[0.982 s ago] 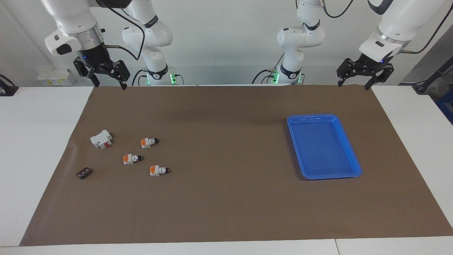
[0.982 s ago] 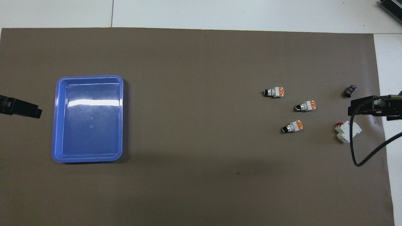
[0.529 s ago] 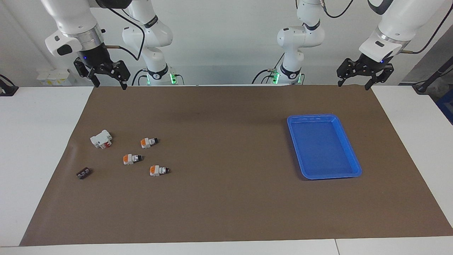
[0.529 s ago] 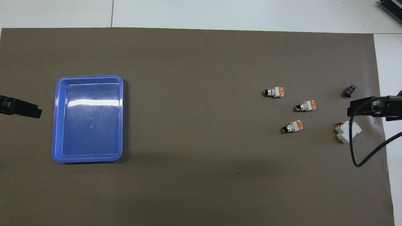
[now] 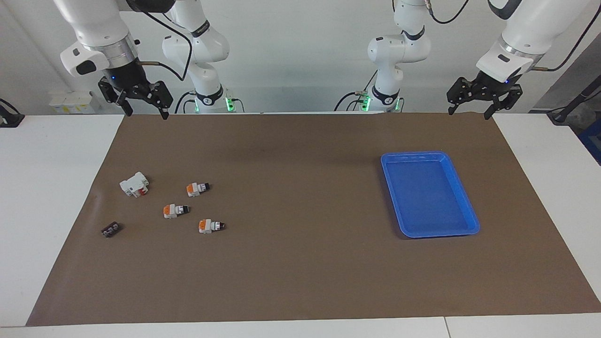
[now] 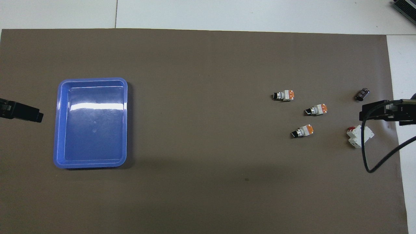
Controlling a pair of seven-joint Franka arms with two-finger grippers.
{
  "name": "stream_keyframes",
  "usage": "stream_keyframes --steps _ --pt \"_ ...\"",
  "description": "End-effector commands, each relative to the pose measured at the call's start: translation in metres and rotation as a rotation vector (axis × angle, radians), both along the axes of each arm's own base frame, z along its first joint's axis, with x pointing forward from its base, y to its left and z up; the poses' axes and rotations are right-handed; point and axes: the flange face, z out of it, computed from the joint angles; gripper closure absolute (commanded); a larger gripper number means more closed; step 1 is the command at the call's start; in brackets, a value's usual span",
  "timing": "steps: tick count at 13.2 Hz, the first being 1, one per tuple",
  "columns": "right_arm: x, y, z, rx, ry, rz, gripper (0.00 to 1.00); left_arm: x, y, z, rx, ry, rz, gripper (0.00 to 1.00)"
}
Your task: Turn and place switch with both arms
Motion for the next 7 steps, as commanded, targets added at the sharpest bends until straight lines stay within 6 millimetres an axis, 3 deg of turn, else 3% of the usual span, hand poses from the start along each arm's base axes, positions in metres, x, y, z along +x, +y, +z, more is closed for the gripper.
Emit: stream_keyframes --steps 1,7 --pt "-0.0048 -0.0037 -0.0002 0.004 -0.005 0.020 0.00 -0.0061 0.0029 0.0005 0.018 0.004 -0.002 0.00" --pt "-0.0048 -0.0045 -0.0002 0.004 -0.005 0.013 0.00 -0.0061 0.0037 0.0005 0.018 0.004 -0.002 0.00"
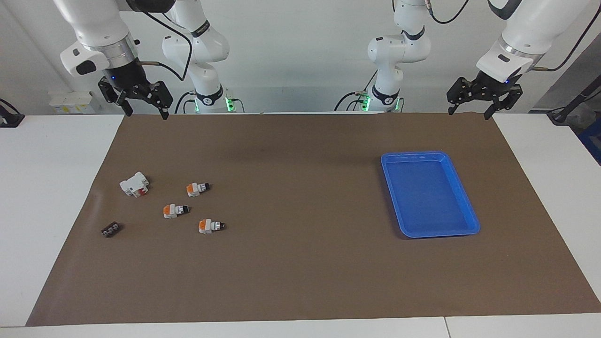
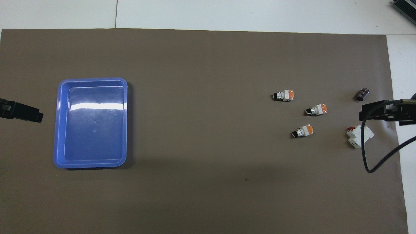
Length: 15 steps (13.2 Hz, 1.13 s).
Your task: Turn and place switch with both arms
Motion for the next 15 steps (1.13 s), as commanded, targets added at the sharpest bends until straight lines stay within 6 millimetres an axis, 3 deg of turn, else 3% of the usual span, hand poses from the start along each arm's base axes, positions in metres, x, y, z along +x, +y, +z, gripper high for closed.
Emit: stream_keyframes --steps 1,9,15 --pt "-0.0048 -0.0028 -0.0002 0.004 -0.005 0.013 0.00 -0.0066 0.0029 0.0013 0.018 0.003 -0.003 0.00" --pt "-0.0039 -0.0005 -0.0034 0.004 -0.014 0.044 0.00 -0.0065 0.0037 0.0013 0.018 0.003 0.000 0.00" --pt "-0.0089 -0.0037 -0.0098 0.004 0.010 -0.025 0.00 -0.0065 0.0037 0.0013 0.018 0.003 -0.002 0.00"
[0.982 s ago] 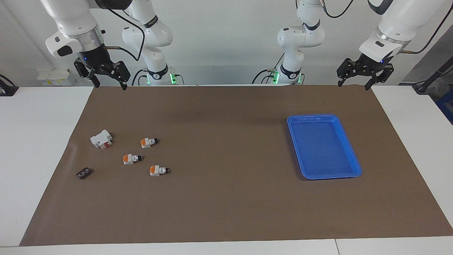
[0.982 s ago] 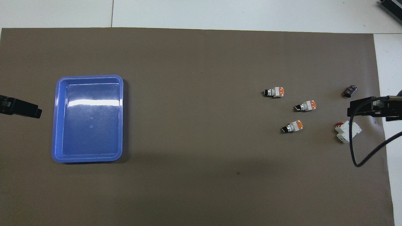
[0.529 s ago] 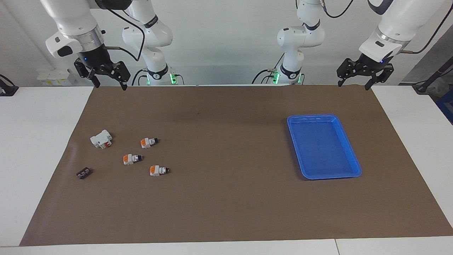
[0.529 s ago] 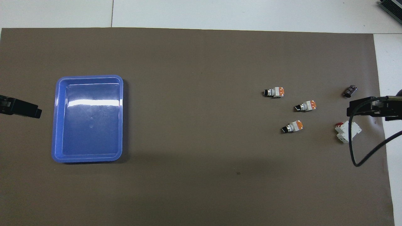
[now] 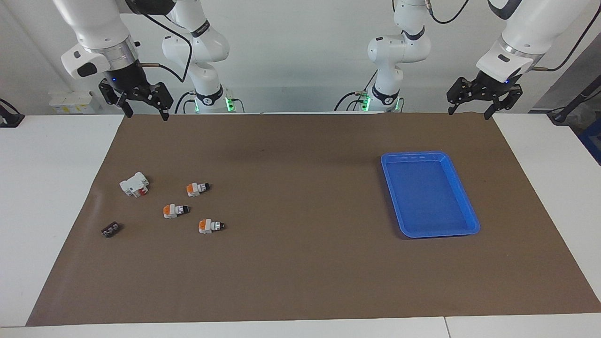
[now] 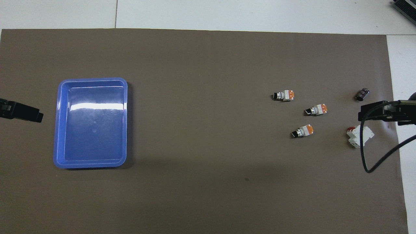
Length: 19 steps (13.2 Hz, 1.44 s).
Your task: Turn and place switch with both arms
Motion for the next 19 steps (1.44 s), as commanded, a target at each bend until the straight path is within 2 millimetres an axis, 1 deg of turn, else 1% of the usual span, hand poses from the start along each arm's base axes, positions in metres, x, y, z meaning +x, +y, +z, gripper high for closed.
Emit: stream_keyframes --steps 1,4,6,8,19 --pt "-0.010 -0.002 -0.004 0.004 0.005 -0.059 0.00 -0.007 0.004 0.001 0.018 0.003 -0.002 0.00" --pt "-0.010 -0.002 -0.005 0.004 0.004 -0.115 0.00 -0.006 0.004 0.001 0.018 0.004 -0.002 0.00" --pt "-0.013 -0.002 -0.010 0.003 0.015 -0.132 0.00 -0.007 0.003 0.001 0.018 0.003 -0.003 0.00" --pt "-0.016 -0.003 -0.013 0.002 0.024 -0.135 0.00 -0.006 0.004 0.001 0.018 0.004 -0.002 0.00" --pt "-0.022 -0.005 -0.017 0.003 0.032 -0.138 0.00 -0.007 0.004 0.001 0.018 0.003 -0.002 0.00"
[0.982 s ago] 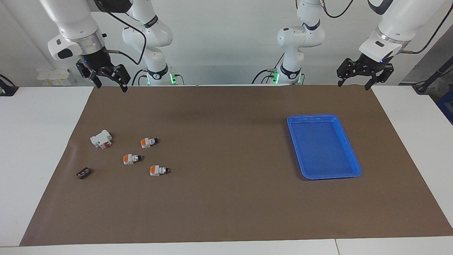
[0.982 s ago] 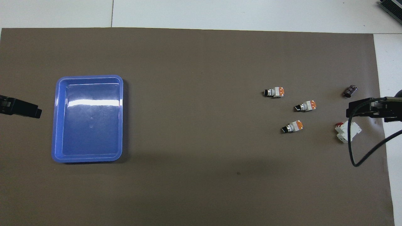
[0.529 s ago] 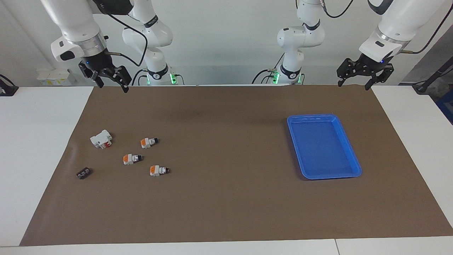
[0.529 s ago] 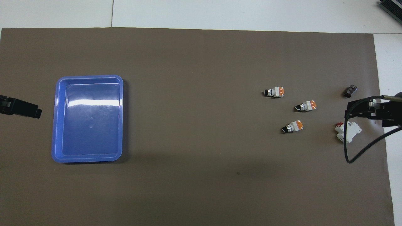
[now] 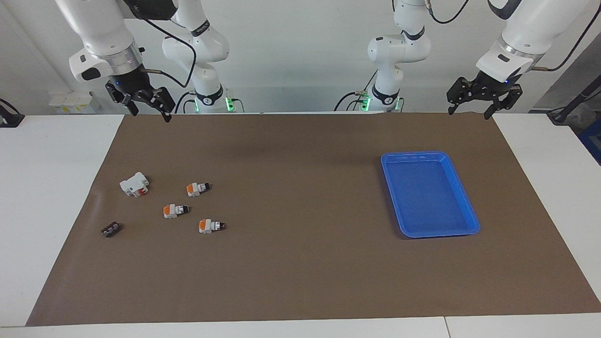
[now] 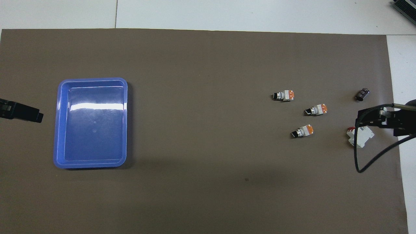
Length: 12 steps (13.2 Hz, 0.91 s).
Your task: Turn and place switch with both arms
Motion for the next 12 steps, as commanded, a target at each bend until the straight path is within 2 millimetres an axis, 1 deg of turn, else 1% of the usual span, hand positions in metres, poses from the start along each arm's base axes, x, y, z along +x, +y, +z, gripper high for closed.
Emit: stream_keyframes --steps 1,12 --pt "-0.0093 -0.0050 -0.0004 0.004 -0.007 -0.023 0.00 -0.0062 0.0037 0.0004 0.018 0.006 -0.002 0.00" --pt "-0.0131 -0.0065 -0.0059 0.004 -0.009 -0.027 0.00 -0.0065 0.0036 0.0013 0.018 0.003 0.000 0.00"
